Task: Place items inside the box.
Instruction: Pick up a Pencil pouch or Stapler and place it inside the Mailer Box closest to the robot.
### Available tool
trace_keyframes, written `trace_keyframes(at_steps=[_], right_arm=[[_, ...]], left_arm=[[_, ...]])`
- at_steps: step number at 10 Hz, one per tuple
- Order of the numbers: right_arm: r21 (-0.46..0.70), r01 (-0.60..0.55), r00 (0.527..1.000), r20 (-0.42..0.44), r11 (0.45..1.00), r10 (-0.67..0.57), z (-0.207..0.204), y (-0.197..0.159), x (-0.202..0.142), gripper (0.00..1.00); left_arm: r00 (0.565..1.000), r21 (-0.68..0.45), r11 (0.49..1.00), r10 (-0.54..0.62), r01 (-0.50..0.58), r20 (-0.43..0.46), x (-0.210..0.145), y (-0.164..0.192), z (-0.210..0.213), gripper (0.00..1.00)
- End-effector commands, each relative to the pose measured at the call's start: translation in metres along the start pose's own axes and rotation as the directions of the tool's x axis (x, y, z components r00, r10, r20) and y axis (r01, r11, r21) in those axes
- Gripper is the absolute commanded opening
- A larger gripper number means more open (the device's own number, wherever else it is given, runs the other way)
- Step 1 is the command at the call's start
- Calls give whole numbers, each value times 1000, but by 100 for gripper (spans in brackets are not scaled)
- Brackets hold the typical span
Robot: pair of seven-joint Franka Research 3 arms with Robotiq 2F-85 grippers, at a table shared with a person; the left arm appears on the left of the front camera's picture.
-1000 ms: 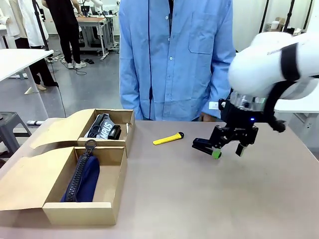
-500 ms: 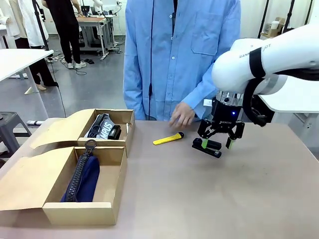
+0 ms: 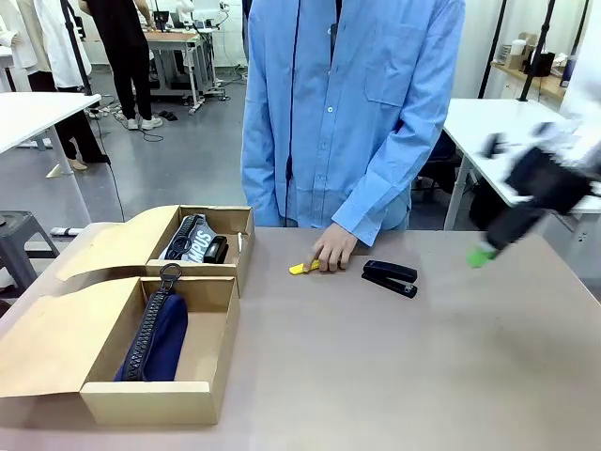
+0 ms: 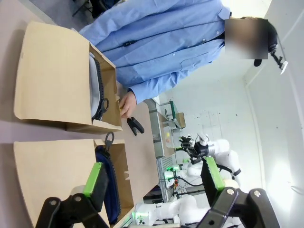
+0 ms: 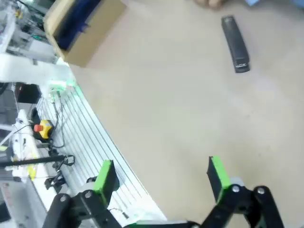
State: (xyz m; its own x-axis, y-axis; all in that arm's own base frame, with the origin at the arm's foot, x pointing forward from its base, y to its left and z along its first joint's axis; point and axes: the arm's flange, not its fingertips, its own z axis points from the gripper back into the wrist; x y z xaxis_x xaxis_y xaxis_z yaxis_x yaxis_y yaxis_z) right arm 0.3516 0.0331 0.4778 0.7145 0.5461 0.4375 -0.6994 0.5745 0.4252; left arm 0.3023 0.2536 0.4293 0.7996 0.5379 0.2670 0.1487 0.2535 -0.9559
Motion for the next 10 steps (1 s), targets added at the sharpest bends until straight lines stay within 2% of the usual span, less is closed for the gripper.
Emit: trace_keyframes(at_steps=[1,2,3,10], right_arm=[[196,-153,927,368,969,71,43,-49,-123,100],[215,-93,899,437,972,-11,31,-61,-146,100],[59,-49,986,161,997,39,26,-14,-64,100],[59,-49,986,161,997,39,26,-14,-64,100]], left_arm=[[1000,-15,1000,-19,19,3,-1,-1,-1,100],[1000,-15,1000,-19,19,3,-1,-1,-1,100],[1000,-15,1000,-19,19,3,-1,-1,-1,100],[1000,-15,1000,-19,19,3,-1,-1,-1,100]])
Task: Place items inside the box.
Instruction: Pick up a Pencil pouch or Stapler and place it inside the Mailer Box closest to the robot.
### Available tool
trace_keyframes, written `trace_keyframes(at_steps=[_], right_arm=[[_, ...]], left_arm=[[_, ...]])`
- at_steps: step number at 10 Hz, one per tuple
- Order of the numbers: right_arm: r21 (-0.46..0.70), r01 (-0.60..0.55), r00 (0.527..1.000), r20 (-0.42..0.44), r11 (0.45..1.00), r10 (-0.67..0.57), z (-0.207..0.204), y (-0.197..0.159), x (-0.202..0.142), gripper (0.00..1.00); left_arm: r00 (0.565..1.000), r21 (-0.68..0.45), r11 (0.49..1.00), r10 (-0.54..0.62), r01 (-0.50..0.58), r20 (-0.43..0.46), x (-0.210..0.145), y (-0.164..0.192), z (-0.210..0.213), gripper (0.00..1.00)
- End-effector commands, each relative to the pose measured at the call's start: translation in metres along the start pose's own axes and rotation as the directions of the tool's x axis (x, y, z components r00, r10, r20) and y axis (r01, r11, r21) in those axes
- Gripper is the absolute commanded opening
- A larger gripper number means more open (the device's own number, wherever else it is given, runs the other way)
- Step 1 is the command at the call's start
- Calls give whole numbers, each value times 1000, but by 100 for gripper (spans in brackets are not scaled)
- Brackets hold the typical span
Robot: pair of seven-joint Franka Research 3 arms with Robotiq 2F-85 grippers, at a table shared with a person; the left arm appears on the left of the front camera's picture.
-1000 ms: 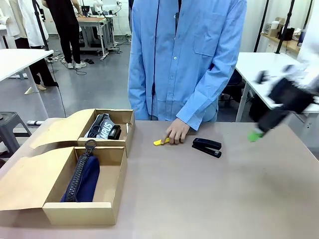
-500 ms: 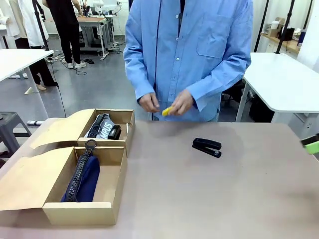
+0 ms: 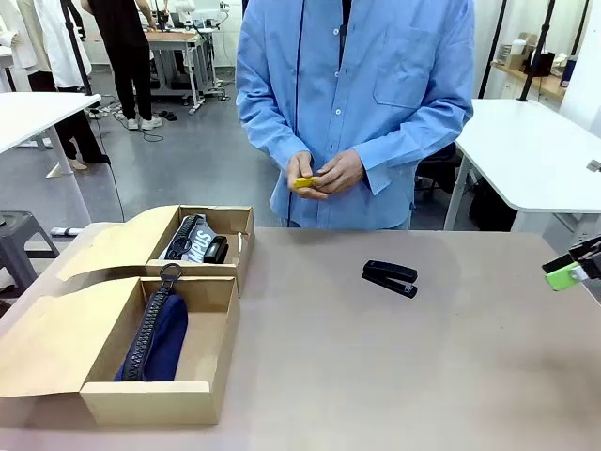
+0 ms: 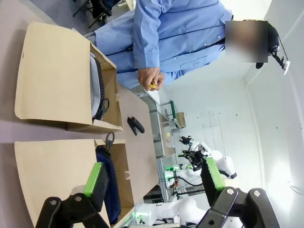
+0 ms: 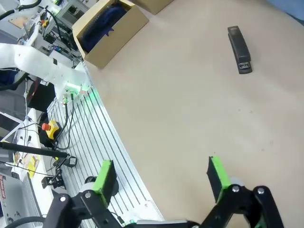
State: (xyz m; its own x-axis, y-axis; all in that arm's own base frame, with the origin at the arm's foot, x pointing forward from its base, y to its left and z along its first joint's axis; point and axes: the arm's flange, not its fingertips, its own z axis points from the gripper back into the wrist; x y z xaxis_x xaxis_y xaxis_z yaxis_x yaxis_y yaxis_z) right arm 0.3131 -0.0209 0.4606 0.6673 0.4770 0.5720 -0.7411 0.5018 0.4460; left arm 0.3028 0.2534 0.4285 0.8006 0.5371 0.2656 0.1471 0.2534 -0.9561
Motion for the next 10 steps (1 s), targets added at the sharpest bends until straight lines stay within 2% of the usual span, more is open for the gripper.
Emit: trace_keyframes(at_steps=[1,2,4,6,7,8,10], right_arm=[[1,-4,1000,-5,1000,4,-2,1,1,100],[-27,145,987,-63,989,-147,-11,9,16,100],[-123,94,984,-140,988,-111,-49,28,81,100],[-225,88,940,-304,970,-156,-104,32,140,100],[-237,170,863,-433,957,-261,-131,26,164,100],[-320,266,731,-548,909,-407,-160,20,189,100],[-439,387,629,-518,811,-580,-193,2,222,100]], left_arm=[[1000,-16,1000,-20,20,4,-1,-2,-1,100],[1000,-16,1000,-20,20,4,-1,-2,-1,100],[1000,-16,1000,-20,20,4,-1,-2,-1,100],[1000,-16,1000,-20,20,4,-1,-2,-1,100],[1000,-16,1000,-20,20,4,-1,-2,-1,100],[1000,-16,1000,-20,20,4,-1,-2,-1,100],[1000,-16,1000,-20,20,4,-1,-2,-1,100]])
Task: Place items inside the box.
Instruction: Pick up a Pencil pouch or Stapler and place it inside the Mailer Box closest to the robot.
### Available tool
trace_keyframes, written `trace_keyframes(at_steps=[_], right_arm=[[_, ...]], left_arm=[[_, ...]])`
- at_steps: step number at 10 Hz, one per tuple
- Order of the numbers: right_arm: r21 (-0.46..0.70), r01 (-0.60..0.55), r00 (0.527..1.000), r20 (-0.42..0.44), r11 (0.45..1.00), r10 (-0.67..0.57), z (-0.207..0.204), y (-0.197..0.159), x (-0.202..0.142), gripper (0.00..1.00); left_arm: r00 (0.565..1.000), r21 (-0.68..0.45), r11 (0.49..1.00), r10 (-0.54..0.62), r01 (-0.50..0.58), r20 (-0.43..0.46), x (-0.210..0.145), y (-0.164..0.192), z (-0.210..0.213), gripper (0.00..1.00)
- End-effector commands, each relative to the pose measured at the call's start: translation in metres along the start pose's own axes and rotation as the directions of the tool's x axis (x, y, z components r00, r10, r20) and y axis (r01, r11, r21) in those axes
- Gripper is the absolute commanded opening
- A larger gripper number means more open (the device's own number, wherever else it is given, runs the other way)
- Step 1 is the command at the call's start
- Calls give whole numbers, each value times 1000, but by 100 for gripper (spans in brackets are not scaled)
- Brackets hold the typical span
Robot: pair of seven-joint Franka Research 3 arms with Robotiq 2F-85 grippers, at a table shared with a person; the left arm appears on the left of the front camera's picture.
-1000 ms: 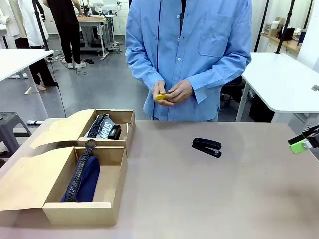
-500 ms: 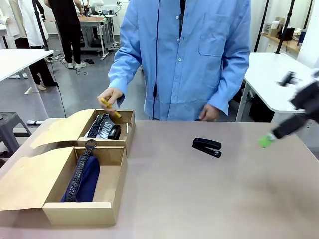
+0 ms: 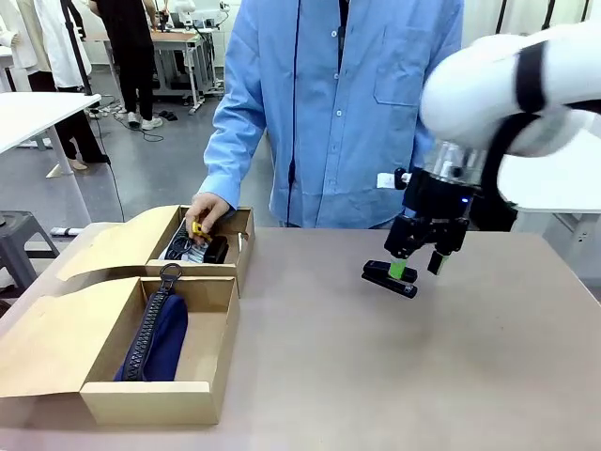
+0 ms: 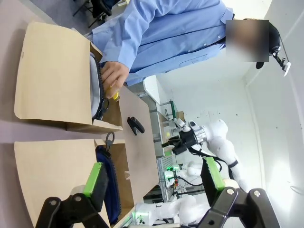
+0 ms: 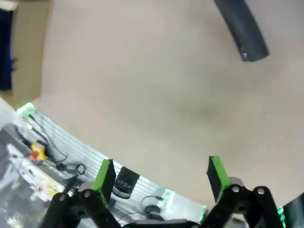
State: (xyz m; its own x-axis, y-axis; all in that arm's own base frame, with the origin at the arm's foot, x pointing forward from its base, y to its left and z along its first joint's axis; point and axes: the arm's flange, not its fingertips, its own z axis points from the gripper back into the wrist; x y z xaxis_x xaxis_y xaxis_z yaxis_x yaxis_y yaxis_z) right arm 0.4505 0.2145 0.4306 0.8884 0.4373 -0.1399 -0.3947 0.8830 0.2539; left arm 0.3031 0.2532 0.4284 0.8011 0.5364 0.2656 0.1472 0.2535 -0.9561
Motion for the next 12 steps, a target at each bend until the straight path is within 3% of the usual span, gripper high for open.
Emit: trace_keyframes(at_steps=[1,2,3,5,6,8,9,10,12], right_arm=[[22,213,974,-86,977,-210,20,3,43,100],[16,305,952,-41,952,-304,16,-6,58,100],[-25,406,912,72,914,-403,10,-23,73,100],[-74,411,885,273,909,-378,3,-30,78,100],[23,379,923,60,925,-380,10,-31,75,100],[23,379,923,60,925,-380,10,-31,75,100],[8,389,913,130,921,-387,9,-35,82,100],[-40,430,894,157,902,-419,-6,-37,93,100],[6,419,891,190,908,-413,-40,-43,100,100]], left_arm=[[1000,-16,1000,-20,20,5,-1,-2,0,100],[1000,-16,1000,-20,20,5,-1,-2,0,100],[1000,-16,1000,-20,20,5,-1,-2,0,100],[1000,-16,1000,-20,20,5,-1,-2,0,100],[1000,-16,1000,-20,20,5,-1,-2,0,100],[1000,-16,1000,-20,20,5,-1,-2,0,100],[1000,-16,1000,-20,20,5,-1,-2,0,100],[1000,-16,1000,-20,20,5,-1,-2,0,100],[1000,-16,1000,-20,20,5,-1,-2,0,100]])
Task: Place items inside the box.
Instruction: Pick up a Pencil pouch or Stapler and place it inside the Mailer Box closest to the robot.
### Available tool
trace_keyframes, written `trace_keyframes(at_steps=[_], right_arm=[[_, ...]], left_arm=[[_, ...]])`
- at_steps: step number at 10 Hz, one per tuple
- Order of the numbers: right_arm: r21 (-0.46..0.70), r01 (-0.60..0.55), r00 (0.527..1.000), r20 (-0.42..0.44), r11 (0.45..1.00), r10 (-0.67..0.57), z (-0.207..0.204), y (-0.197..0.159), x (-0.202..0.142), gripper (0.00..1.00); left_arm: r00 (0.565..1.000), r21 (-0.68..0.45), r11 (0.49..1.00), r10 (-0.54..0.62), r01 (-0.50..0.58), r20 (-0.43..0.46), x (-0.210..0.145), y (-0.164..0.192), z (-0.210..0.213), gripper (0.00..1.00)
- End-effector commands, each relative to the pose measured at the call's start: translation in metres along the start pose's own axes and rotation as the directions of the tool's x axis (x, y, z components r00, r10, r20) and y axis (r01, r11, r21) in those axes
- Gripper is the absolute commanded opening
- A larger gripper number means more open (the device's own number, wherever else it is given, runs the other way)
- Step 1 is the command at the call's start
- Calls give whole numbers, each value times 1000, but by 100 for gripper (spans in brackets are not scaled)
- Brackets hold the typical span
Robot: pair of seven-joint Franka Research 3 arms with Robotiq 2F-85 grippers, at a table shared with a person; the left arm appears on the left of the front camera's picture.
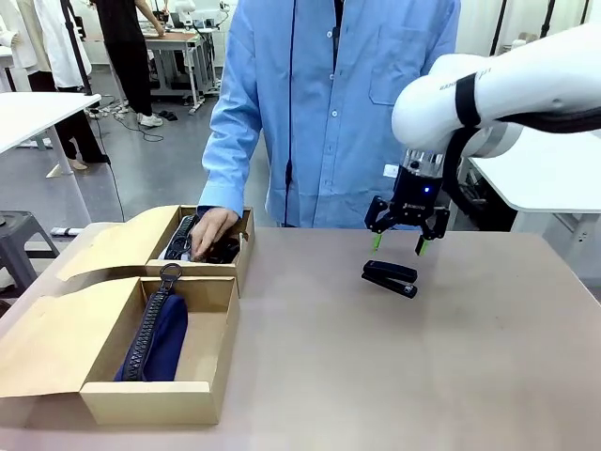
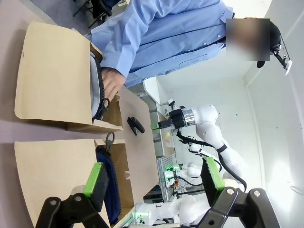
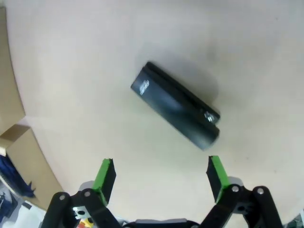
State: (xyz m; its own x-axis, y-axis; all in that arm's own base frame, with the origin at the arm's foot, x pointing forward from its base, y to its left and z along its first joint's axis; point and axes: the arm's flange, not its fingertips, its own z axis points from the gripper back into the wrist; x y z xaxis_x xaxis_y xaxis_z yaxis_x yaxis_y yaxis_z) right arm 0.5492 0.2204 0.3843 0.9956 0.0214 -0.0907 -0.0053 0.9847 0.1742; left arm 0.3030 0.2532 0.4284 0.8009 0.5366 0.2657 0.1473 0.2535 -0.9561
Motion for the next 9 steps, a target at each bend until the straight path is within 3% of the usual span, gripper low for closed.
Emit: trace_keyframes(at_steps=[1,4,5,6,8,9], right_arm=[[32,-2,997,81,999,-1,-25,1,-1,100],[1,-103,989,109,995,102,-24,-6,-2,100],[-32,-293,955,40,956,294,-26,-10,3,100],[-58,-517,855,8,854,519,-31,-16,8,100],[20,-735,677,-53,678,735,-40,-25,15,100],[14,-763,644,-72,646,762,-41,-27,20,100]], left_arm=[[1000,-16,1000,-20,20,5,-1,-2,0,100],[1000,-16,1000,-20,20,5,-1,-2,0,100],[1000,-16,1000,-20,20,5,-1,-2,0,100],[1000,-16,1000,-20,20,5,-1,-2,0,100],[1000,-16,1000,-20,20,5,-1,-2,0,100],[1000,-16,1000,-20,20,5,-1,-2,0,100]])
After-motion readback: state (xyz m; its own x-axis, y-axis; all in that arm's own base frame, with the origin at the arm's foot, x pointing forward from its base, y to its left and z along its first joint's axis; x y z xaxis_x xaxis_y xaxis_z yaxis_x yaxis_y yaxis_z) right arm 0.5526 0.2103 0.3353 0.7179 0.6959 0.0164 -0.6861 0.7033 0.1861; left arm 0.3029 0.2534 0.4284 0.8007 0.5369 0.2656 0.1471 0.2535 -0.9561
